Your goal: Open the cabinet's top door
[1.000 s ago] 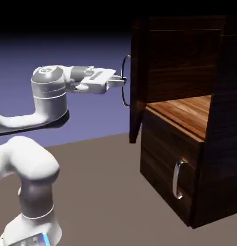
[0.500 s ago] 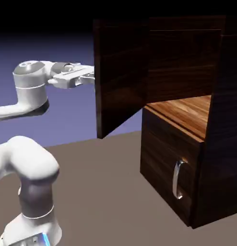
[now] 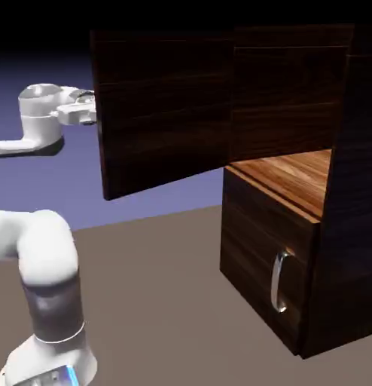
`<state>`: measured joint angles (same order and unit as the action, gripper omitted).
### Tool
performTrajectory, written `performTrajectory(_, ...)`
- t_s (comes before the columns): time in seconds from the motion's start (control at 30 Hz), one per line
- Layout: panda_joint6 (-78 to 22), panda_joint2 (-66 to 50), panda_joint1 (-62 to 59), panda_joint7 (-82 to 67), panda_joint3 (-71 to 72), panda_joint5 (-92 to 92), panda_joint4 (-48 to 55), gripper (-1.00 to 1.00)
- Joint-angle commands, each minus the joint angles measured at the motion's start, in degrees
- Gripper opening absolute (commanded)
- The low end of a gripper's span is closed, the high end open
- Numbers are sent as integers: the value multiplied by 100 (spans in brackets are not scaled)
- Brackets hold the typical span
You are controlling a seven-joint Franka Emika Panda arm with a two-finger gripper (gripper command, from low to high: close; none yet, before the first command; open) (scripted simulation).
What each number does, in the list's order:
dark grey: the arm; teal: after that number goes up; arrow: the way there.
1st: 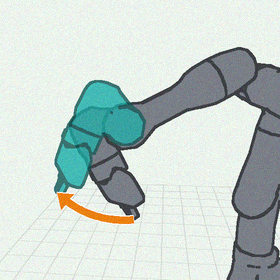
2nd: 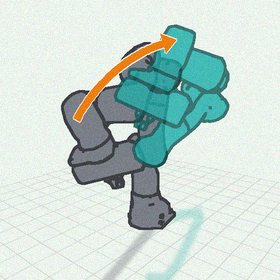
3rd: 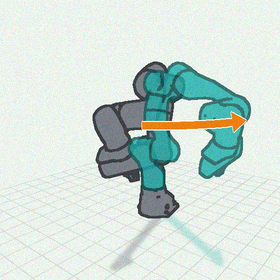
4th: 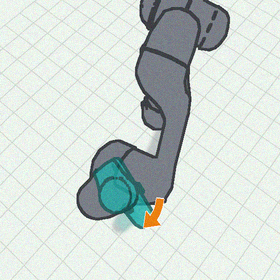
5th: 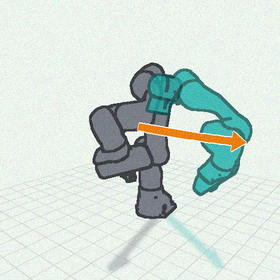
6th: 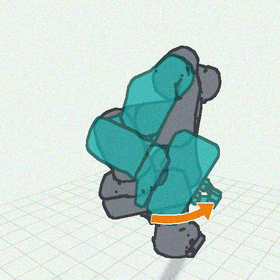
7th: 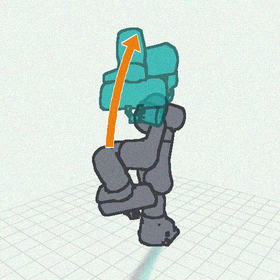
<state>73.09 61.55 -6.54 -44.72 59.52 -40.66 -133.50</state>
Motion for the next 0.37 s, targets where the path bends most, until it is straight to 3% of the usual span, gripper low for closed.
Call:
performTrajectory(0.0,-150,-47,-208,-5,158,74,200,-100)
performTrajectory(0.3,-1396,-158,-2057,-215,1342,558,1945,-100)
performTrajectory(0.33,-1397,-158,-2057,-215,1342,558,1945,100)
